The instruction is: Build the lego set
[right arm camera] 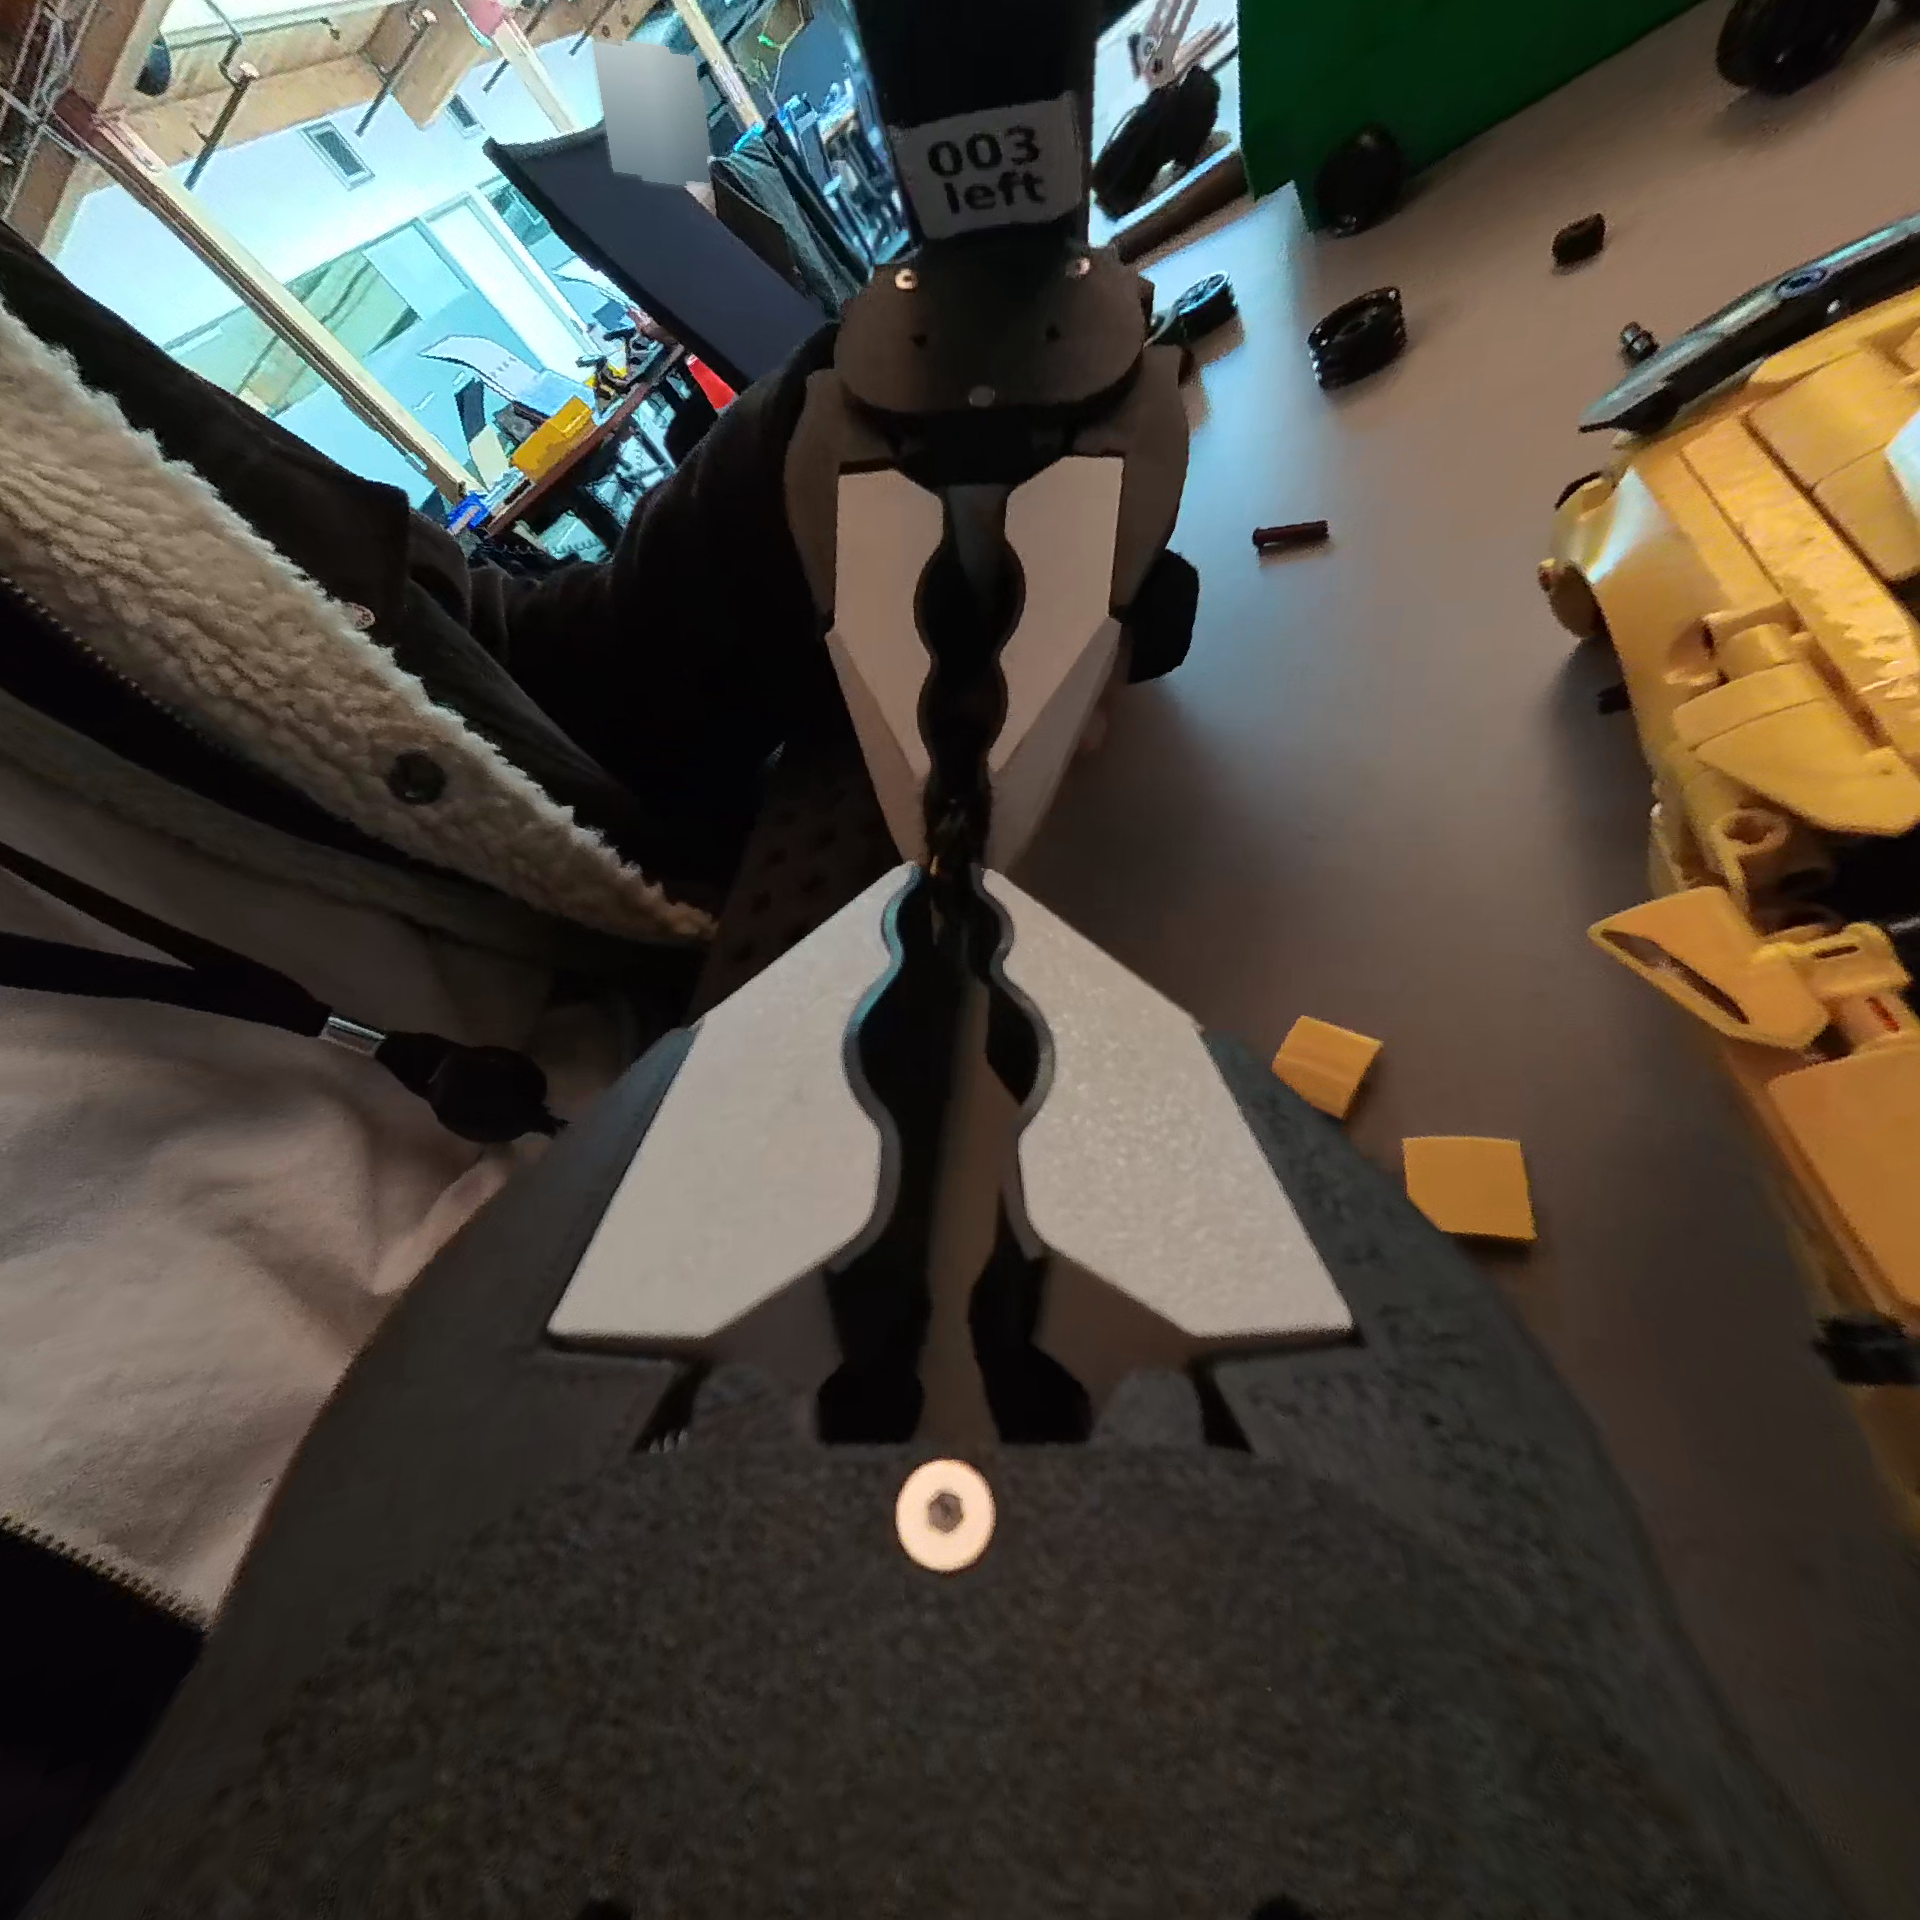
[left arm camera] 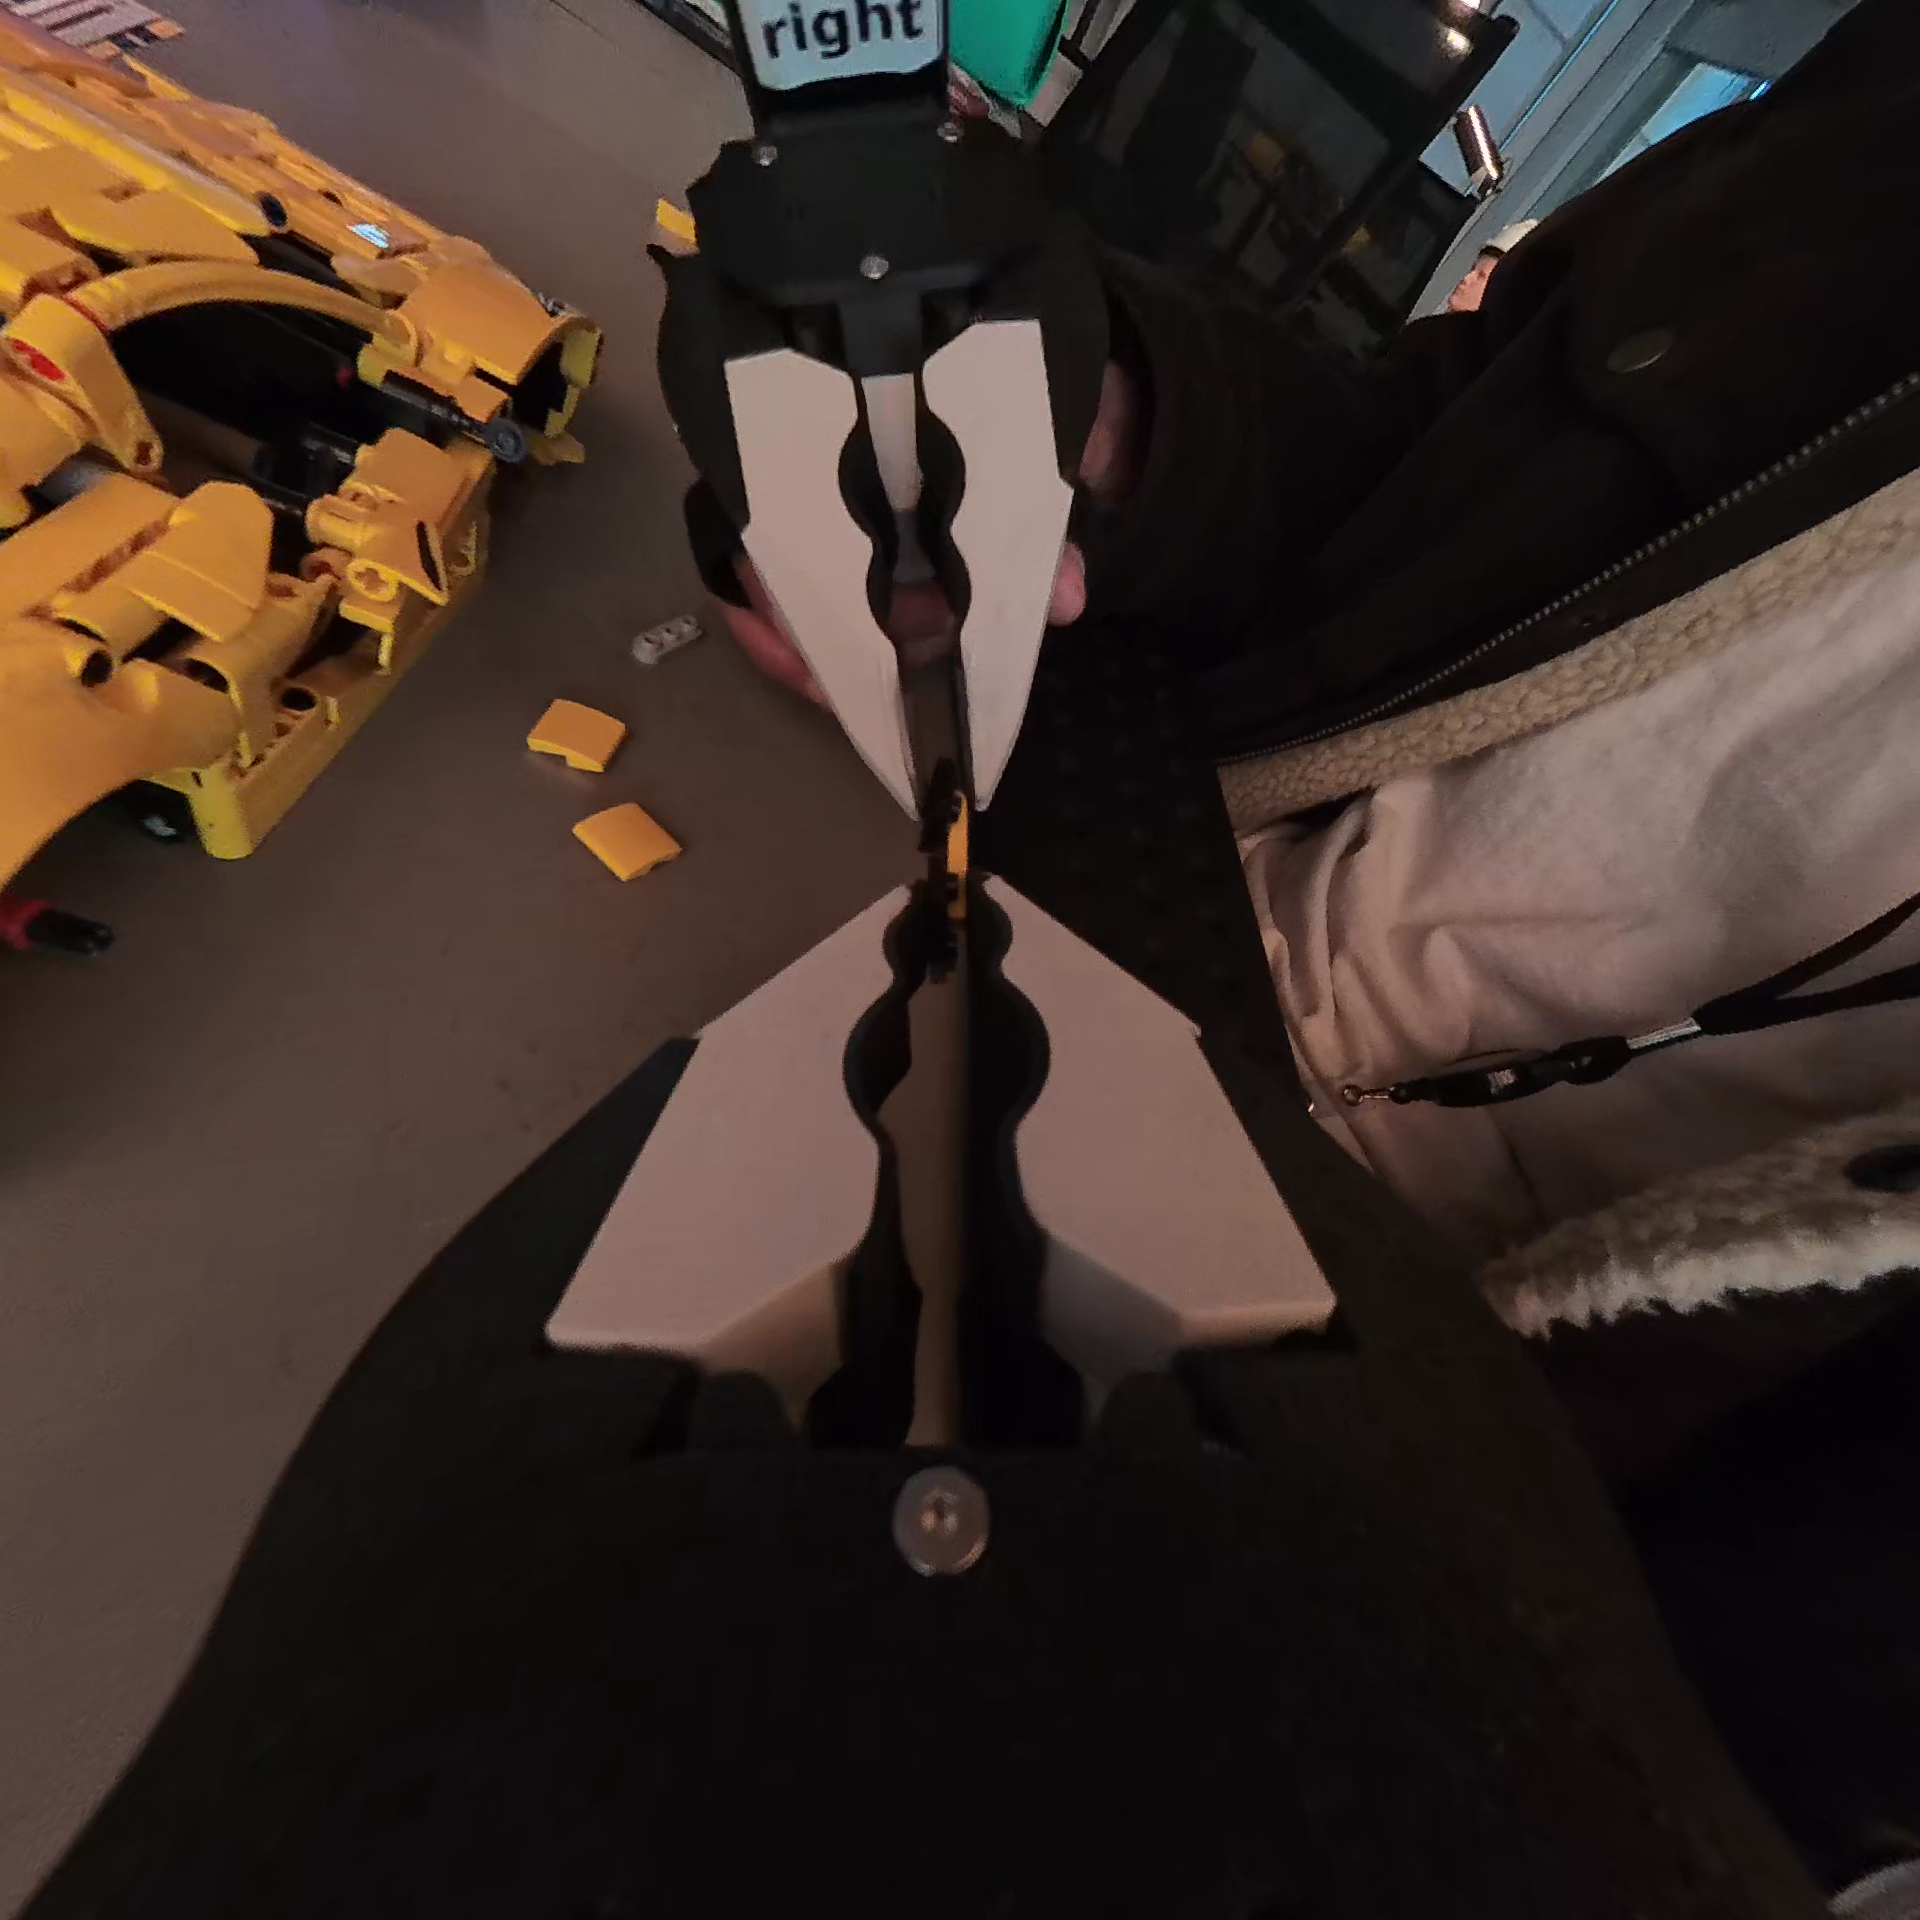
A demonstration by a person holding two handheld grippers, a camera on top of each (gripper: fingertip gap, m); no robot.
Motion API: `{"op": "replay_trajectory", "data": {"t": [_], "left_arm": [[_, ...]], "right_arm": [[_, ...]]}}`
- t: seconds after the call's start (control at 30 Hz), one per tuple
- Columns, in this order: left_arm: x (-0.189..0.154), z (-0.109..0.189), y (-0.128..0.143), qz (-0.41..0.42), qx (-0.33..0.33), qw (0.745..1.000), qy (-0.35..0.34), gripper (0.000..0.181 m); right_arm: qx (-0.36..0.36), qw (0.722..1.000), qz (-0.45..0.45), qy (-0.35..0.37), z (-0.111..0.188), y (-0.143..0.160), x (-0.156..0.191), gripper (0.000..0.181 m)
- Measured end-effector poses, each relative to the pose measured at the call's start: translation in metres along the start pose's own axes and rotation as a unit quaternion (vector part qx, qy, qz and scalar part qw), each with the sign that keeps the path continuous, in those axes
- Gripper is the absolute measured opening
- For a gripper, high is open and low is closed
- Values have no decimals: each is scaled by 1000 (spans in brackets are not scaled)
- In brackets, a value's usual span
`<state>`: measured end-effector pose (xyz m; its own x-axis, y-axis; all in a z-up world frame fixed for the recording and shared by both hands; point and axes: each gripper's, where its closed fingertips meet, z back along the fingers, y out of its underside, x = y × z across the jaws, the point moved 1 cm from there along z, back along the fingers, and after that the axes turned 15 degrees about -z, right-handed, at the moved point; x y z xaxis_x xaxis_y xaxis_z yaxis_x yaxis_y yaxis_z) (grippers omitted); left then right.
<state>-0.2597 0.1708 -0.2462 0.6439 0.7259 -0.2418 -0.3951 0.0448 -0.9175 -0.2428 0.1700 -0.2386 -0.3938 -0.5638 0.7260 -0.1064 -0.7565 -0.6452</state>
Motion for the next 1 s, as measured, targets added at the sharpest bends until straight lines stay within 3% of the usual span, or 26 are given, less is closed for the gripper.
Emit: {"op": "replay_trajectory", "data": {"t": [0.43,0.73,1.0], "left_arm": [[-9,-2,-2,-37,-2,999,15,6],[0,2,0,-5,-2,1000,-5,6],[0,1,-2,-3,-8,1000,-2,6]], "right_arm": [[26,996,-62,-67,2,5,11,5],[3,1000,7,14,-1,1,3,5],[-4,999,45,12,1,-1,4,11]]}}
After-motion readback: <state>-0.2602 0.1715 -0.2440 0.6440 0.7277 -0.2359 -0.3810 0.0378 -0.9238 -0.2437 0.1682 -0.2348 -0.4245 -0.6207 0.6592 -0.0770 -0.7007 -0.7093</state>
